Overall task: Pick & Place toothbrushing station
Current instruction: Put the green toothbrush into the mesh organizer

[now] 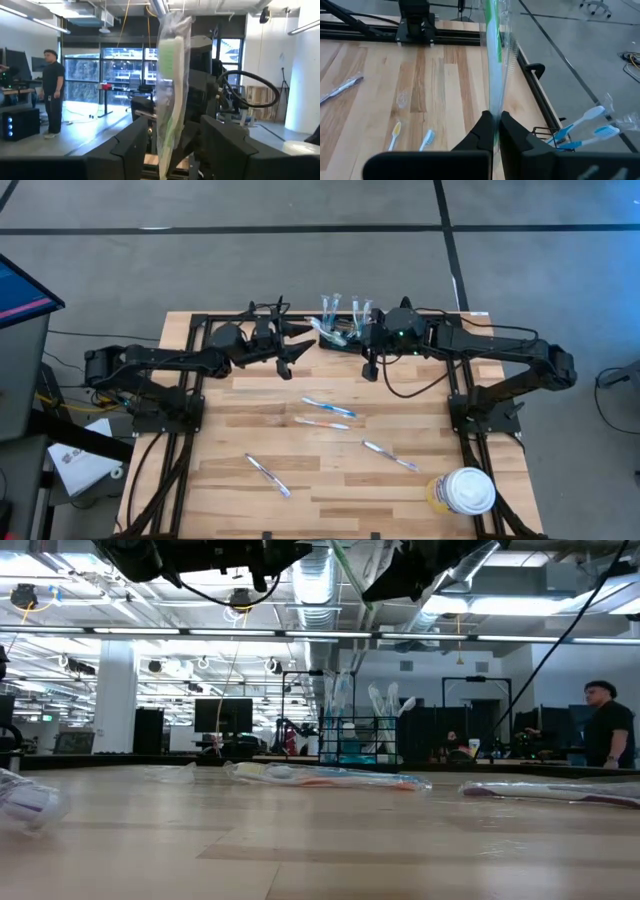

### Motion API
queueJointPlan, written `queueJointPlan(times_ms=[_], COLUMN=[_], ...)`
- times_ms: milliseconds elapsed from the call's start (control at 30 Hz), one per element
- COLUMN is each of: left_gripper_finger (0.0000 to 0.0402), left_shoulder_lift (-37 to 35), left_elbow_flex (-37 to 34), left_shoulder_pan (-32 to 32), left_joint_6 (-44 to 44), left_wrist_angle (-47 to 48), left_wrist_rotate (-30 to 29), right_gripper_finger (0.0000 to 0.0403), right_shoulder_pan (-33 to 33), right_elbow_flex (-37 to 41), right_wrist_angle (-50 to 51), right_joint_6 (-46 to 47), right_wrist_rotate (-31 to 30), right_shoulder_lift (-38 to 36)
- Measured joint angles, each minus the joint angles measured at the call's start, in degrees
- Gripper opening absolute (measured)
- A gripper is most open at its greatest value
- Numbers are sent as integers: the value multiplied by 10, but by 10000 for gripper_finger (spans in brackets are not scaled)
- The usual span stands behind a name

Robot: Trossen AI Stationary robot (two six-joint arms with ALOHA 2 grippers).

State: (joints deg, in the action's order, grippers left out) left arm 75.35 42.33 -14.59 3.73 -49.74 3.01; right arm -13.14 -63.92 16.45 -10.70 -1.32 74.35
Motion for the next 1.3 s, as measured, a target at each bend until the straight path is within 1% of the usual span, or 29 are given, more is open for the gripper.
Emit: queueJointPlan(times_ms=[133, 233, 367, 500, 733, 867, 1033, 1133, 1300], left_gripper_finger=[196, 204, 207, 206, 204, 204, 204, 204, 204], left_shoulder_lift=[31, 36, 36, 36, 36, 56, 92, 92, 85], left_elbow_flex=[0, 0, 0, 0, 0, 10, 44, 52, 53], left_shoulder_pan=[0, -1, -6, -6, -6, -6, -6, -6, -6], left_joint_6=[0, 0, 2, 1, 0, 7, 13, 13, 12], left_wrist_angle=[-57, -85, -86, -87, -94, -103, -105, -113, -114], left_wrist_rotate=[0, 0, -2, -18, -20, -20, 1, 15, 15], right_gripper_finger=[1, 1, 1, 1, 1, 1, 1, 1, 1], right_shoulder_pan=[0, 0, 0, 0, 0, 0, 0, 0, 0], right_elbow_flex=[0, 0, 0, 0, 0, 0, 0, 0, 0], right_wrist_angle=[0, 0, 0, -9, -21, -21, -21, -21, -20], right_joint_6=[0, 1, 0, -2, -2, -3, -2, -2, -4], right_wrist_rotate=[0, 0, 0, 0, 0, 0, 0, 0, 0], right_shoulder_lift=[0, 0, 0, 0, 0, 0, 0, 0, 0])
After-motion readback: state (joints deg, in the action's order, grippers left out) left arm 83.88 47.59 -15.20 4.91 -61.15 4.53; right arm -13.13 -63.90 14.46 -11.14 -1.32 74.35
